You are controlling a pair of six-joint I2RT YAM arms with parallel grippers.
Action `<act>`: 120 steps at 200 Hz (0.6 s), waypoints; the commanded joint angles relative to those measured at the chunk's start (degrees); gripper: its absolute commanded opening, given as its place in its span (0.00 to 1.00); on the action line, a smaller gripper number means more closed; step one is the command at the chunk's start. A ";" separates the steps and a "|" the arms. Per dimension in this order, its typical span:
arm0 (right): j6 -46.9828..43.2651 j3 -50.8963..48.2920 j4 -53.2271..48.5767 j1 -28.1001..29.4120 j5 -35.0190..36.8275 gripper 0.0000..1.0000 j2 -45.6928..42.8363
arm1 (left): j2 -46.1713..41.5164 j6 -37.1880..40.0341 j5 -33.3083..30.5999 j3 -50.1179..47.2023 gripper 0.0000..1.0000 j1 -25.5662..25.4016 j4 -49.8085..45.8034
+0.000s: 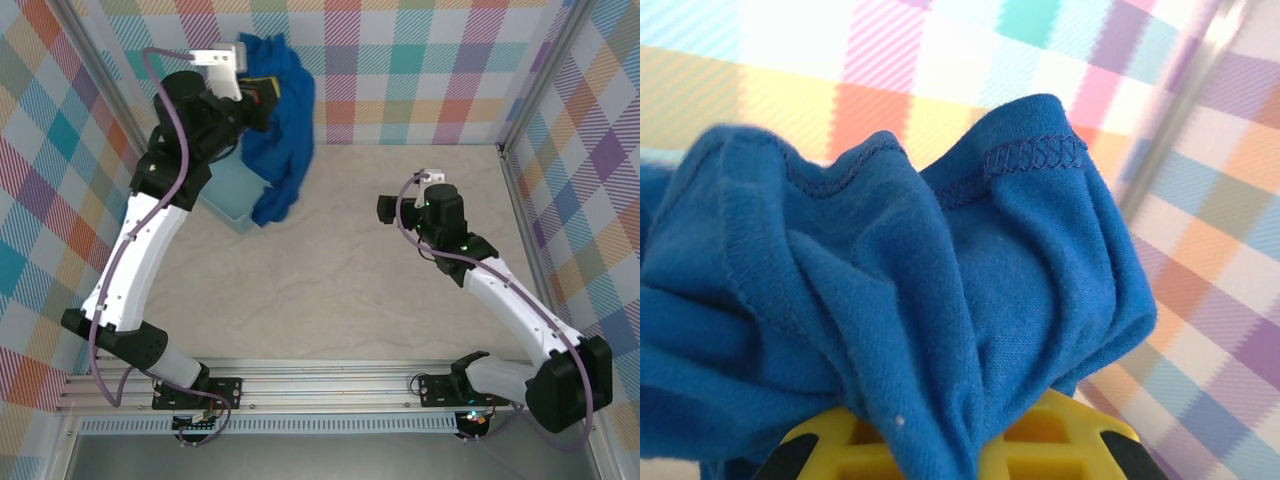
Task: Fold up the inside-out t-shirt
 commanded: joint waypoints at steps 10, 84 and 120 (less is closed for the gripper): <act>-1.73 2.87 -9.40 -2.03 5.14 1.00 -5.86 | 4.99 -0.57 5.37 2.43 0.00 -4.08 -0.04; -2.88 4.12 -13.76 -2.89 4.04 1.00 -8.07 | 21.02 -0.47 -2.10 -2.99 0.58 -8.07 -7.92; -1.45 1.05 -10.29 -2.81 -2.70 1.00 -6.77 | 16.66 -2.96 -3.07 -18.56 0.91 -1.18 -2.60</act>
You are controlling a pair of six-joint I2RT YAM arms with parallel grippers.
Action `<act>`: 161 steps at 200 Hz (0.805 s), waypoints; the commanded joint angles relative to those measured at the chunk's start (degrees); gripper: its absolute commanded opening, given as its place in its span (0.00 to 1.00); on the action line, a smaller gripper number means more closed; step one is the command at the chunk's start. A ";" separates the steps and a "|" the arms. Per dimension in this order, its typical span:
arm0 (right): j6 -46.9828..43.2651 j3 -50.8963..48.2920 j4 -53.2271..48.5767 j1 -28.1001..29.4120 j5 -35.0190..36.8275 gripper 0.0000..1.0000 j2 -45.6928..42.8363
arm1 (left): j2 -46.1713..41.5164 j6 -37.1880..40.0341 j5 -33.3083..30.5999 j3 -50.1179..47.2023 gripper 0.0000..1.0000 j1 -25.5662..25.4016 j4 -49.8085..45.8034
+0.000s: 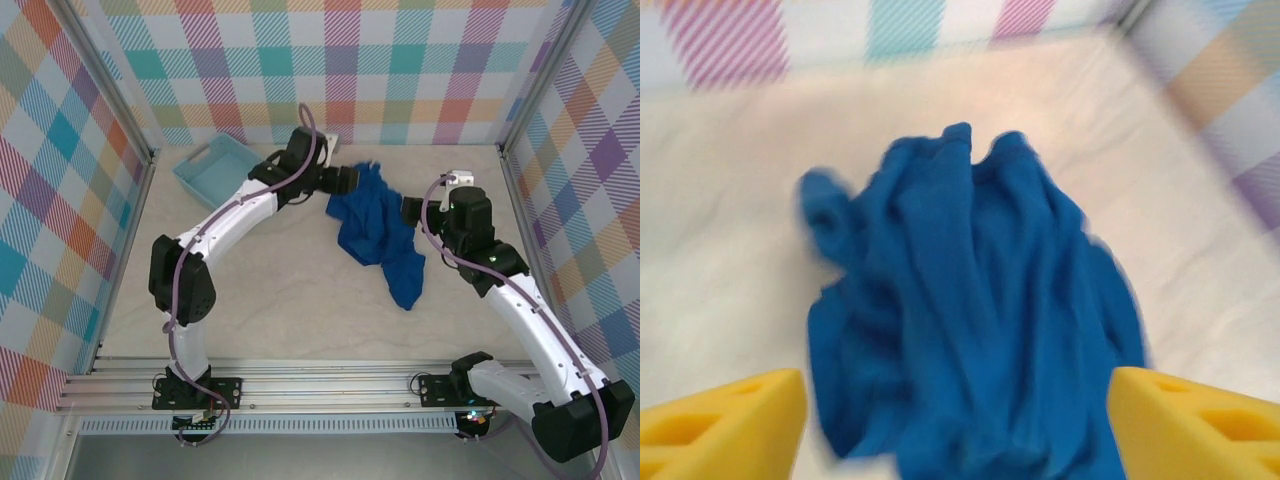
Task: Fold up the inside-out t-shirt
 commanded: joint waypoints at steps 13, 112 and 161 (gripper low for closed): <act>0.96 -2.45 3.74 0.11 -6.89 1.00 2.29 | -0.29 -3.07 5.18 -2.00 0.95 6.95 -0.05; 6.16 -4.56 9.07 0.16 -15.66 1.00 6.83 | 43.44 -4.38 -13.44 56.16 0.92 6.98 -16.51; 6.76 -5.67 10.20 0.12 -16.39 1.00 7.10 | 44.05 -7.55 -16.36 53.30 0.91 9.32 -19.65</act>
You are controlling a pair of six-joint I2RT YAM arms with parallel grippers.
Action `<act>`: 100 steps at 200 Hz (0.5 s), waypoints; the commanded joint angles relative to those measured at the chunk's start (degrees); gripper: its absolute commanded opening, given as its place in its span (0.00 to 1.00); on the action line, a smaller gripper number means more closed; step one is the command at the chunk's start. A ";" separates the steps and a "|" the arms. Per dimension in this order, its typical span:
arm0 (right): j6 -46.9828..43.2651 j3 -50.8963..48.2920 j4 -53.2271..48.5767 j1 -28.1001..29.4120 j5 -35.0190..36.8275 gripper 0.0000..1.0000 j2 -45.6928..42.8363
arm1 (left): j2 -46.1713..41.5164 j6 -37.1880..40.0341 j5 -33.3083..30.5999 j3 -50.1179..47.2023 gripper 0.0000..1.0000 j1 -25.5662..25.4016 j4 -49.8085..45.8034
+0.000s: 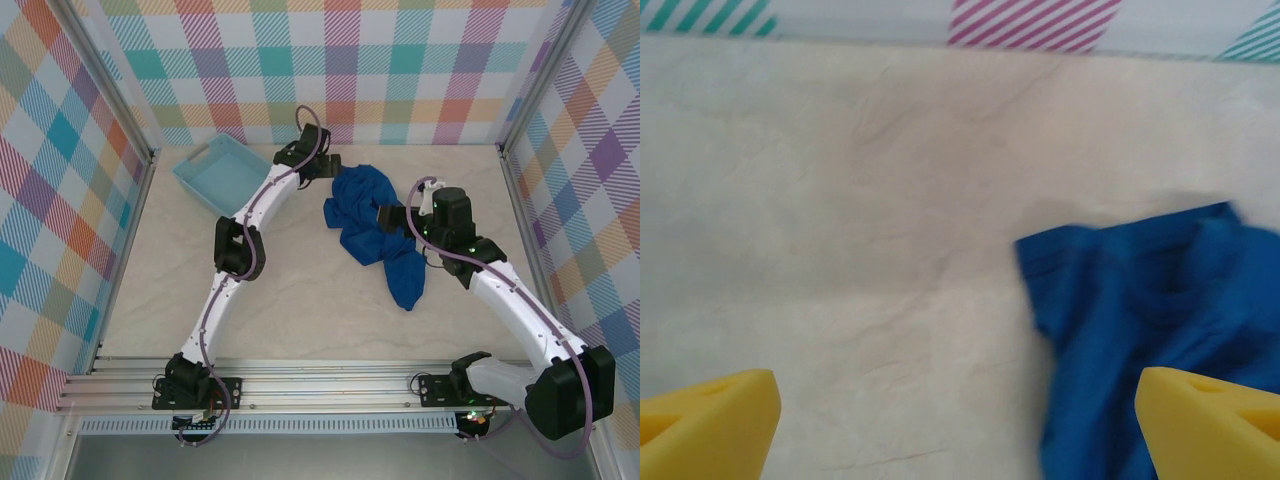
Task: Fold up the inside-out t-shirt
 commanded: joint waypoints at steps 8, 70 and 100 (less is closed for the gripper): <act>1.24 -1.09 2.41 0.18 -1.77 1.00 0.63 | -2.99 -1.82 -3.69 -2.16 0.90 1.64 -4.44; 2.07 -2.28 4.18 0.19 -2.78 1.00 2.26 | -19.39 -1.33 -7.53 -30.41 0.90 3.01 3.46; 2.44 -2.42 4.87 0.21 -3.58 1.00 3.14 | -27.20 -2.19 -8.73 -44.55 0.89 5.74 9.15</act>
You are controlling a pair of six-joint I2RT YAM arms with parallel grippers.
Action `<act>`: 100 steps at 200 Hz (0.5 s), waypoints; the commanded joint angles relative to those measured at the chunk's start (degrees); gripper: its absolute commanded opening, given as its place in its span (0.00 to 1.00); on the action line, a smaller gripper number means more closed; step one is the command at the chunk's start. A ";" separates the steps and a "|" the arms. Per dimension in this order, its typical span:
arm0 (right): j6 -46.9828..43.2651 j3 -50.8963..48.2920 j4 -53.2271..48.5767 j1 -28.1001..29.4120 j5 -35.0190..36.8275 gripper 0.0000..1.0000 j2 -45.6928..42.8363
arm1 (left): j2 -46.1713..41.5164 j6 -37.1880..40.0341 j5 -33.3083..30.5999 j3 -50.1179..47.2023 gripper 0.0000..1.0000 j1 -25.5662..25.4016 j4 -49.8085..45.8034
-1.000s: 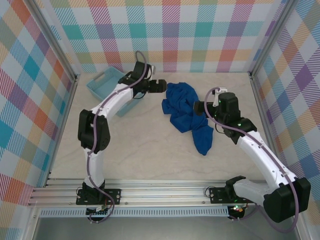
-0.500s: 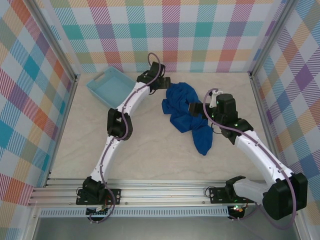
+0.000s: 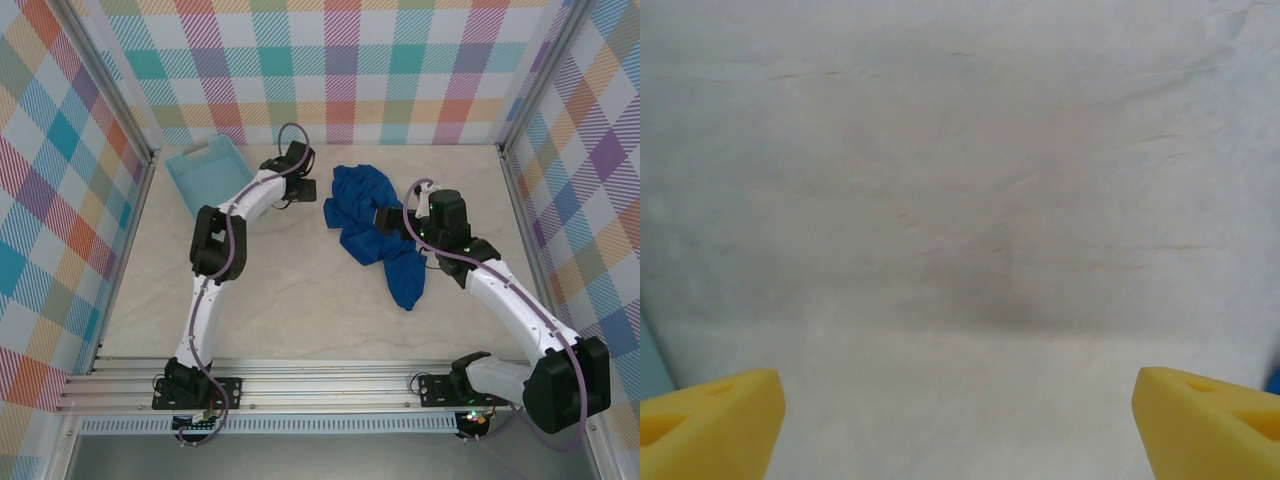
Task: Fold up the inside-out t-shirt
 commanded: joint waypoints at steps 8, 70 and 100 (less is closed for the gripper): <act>0.94 -0.63 2.32 0.21 -1.83 1.00 1.25 | -10.15 -1.79 -3.01 -11.37 0.89 4.01 7.32; 1.28 0.67 -1.56 0.21 -0.38 1.00 5.27 | -17.06 -0.12 -4.18 -26.14 0.88 11.69 14.00; 1.24 3.11 -5.94 0.17 0.22 0.96 11.04 | -16.31 1.53 -0.37 -22.90 0.88 14.00 13.04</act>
